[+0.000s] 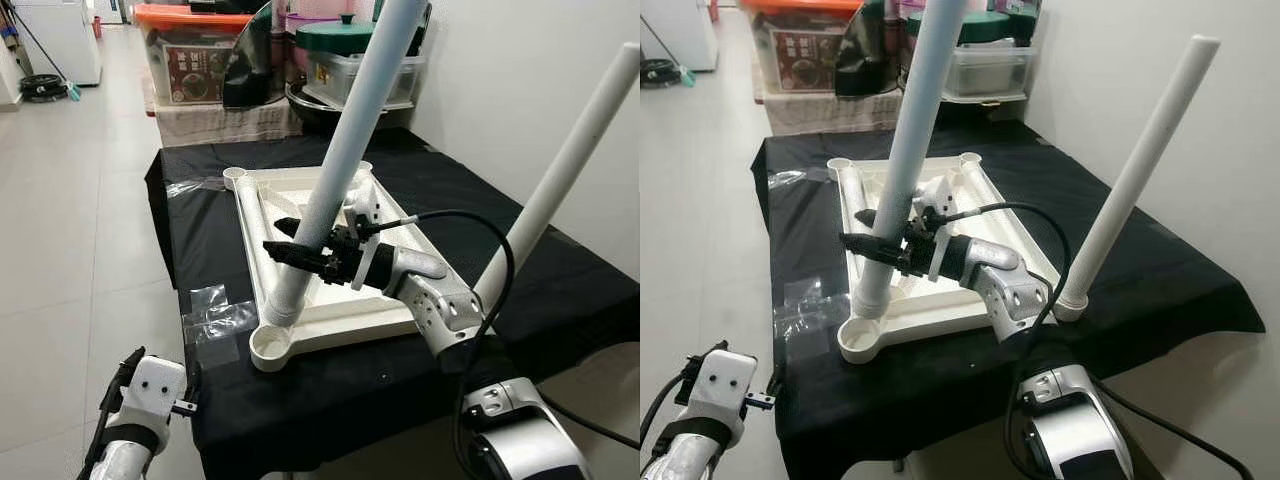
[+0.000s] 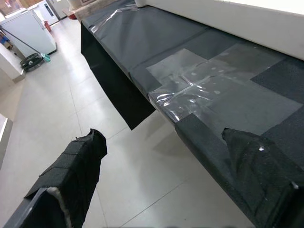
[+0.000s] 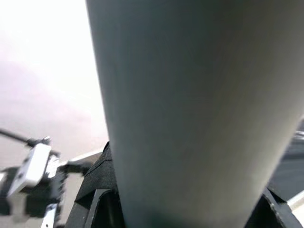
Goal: Building children table
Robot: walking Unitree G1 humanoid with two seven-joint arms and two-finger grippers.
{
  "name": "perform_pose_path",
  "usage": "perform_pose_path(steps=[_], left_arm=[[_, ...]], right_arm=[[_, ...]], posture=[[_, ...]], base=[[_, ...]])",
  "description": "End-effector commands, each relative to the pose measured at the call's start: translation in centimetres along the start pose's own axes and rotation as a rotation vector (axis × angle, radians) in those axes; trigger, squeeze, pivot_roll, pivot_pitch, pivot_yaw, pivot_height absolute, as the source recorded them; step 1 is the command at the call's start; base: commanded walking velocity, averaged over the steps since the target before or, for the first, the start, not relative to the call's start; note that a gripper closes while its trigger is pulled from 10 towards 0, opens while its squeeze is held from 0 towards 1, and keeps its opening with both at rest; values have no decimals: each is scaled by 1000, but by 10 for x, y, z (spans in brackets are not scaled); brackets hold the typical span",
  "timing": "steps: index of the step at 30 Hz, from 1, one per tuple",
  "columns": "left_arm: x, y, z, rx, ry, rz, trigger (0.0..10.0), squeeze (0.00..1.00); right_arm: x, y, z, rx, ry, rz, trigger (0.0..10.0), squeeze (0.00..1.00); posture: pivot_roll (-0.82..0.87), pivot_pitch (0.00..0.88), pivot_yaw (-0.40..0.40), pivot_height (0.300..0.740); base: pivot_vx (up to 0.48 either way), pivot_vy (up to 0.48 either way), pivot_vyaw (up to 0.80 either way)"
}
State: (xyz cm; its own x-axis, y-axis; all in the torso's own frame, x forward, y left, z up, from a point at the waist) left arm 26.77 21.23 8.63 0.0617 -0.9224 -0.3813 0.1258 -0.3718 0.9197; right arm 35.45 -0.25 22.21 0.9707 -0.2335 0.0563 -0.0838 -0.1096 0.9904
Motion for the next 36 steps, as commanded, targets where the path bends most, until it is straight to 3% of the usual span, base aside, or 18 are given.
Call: perform_pose_path(steps=[1, 12, 21, 27, 36], left_arm=[[-2, -9, 1, -33, 7, -1, 10000, 0], [-3, -9, -1, -30, 16, 3, 10000, 0], [-1, -9, -1, -29, 15, 6, 10000, 0], [1, -9, 0, -29, 8, 9, 10000, 0], [3, -8, -2, -27, -3, 10, 10000, 0]], right_arm=[[-5, -7, -4, -20, 29, 11, 0, 0], [-14, -28, -16, -79, 103, 16, 0, 0], [-12, -34, -17, -99, 99, 23, 0, 0], [1, -37, -13, -126, 56, 29, 0, 0], [-7, -52, 2, -192, 131, -10, 0, 0]], posture=[[137, 0, -121, 740], [150, 0, -129, 740], [156, 0, -132, 740], [154, 0, -131, 740], [146, 0, -130, 740]], base=[[0, 0, 0], [0, 0, 0], [0, 0, 0], [0, 0, 0], [0, 0, 0]])
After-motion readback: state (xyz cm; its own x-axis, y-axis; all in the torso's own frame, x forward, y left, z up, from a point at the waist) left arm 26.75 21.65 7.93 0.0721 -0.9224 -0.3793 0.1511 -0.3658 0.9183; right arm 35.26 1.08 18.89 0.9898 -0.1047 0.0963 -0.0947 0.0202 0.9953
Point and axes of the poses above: a point about 5 cm out from each wrist's last joint towards the gripper, its own z axis pointing back from the gripper into the wrist, its own y axis along the axis of the wrist's last joint, x = y × z, the point moved 6 cm from there along -z, pointing out of the wrist towards the gripper, and after that the axes turned 1 degree about z, right-handed, at the moved point
